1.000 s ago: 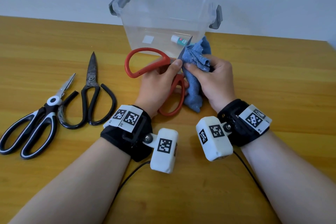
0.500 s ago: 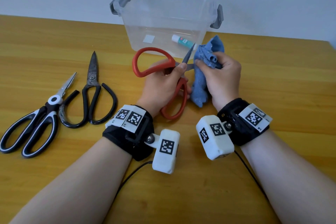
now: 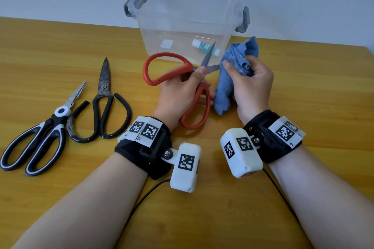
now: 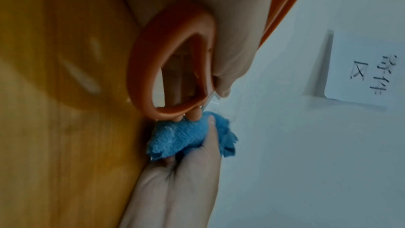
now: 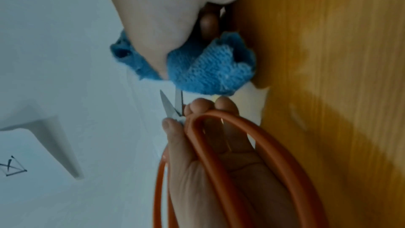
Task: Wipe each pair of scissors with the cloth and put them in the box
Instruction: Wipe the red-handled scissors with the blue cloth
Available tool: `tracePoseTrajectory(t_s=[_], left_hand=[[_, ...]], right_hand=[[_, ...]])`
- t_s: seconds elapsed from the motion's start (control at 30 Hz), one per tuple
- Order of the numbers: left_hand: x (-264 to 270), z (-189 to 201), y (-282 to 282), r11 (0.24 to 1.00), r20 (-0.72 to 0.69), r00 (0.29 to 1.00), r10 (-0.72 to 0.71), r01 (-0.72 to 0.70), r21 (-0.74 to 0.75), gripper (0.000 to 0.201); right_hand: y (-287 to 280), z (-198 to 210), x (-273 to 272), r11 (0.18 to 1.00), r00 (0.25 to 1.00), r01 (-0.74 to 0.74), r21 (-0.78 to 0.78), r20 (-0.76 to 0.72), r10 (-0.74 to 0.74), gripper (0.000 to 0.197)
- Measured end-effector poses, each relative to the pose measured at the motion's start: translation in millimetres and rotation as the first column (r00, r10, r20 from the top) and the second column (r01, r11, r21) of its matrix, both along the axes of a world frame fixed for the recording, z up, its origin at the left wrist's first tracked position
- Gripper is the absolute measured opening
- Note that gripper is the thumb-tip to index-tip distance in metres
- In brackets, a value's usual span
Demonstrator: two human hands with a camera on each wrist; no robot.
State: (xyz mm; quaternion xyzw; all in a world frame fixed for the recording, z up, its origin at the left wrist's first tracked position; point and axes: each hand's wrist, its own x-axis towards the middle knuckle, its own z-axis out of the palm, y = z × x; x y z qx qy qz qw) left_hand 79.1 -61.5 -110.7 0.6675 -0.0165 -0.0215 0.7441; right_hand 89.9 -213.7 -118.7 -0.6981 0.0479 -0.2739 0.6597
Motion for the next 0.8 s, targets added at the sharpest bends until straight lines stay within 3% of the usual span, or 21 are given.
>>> tracePoseTrajectory(t_s=[0.1, 0.17, 0.3, 0.4, 0.57, 0.6, 0.7, 0.8], left_hand=[[3.2, -2.4, 3.1, 0.991, 0.053, 0.997, 0.063, -0.069, 0.118, 0.031], [0.9, -0.7, 3.0, 0.998, 0.024, 0.999, 0.029, -0.030, 0.054, 0.031], [-1.8, 3.2, 0.9, 0.995, 0.001, 0.997, -0.076, 0.076, -0.067, 0.025], [-1.6, 3.8, 1.2, 0.995, 0.015, 0.996, -0.085, 0.085, -0.058, 0.022], [-1.9, 3.9, 4.0, 0.993, 0.047, 0.995, -0.092, 0.094, -0.065, 0.029], [-2.1, 3.9, 4.5, 0.992, 0.052, 0.993, -0.103, 0.106, -0.064, 0.027], [-2.4, 3.2, 4.1, 0.991, 0.055, 0.992, -0.112, 0.116, -0.072, 0.023], [-3.3, 4.0, 2.2, 0.996, 0.058, 0.995, -0.076, 0.079, -0.047, 0.026]], right_hand=[[6.1, 2.7, -5.5, 0.976, 0.977, -0.211, -0.059, -0.002, 0.211, 0.016], [8.4, 3.9, -7.5, 0.954, 0.955, -0.294, -0.051, -0.037, 0.293, 0.009], [2.1, 0.6, -1.6, 0.991, 0.995, -0.089, -0.098, -0.045, 0.085, 0.016], [1.4, 0.4, 0.4, 1.000, 0.999, -0.027, 0.001, -0.019, 0.027, 0.021], [8.5, 7.2, -9.7, 0.948, 0.950, -0.310, 0.069, -0.010, 0.311, 0.013], [8.3, 8.0, -10.1, 0.951, 0.952, -0.303, 0.057, -0.022, 0.304, 0.012], [2.6, 2.2, -3.1, 0.993, 0.994, -0.097, -0.065, -0.046, 0.094, 0.015], [1.0, 0.8, 0.4, 1.000, 1.000, -0.004, -0.022, -0.029, 0.004, 0.020]])
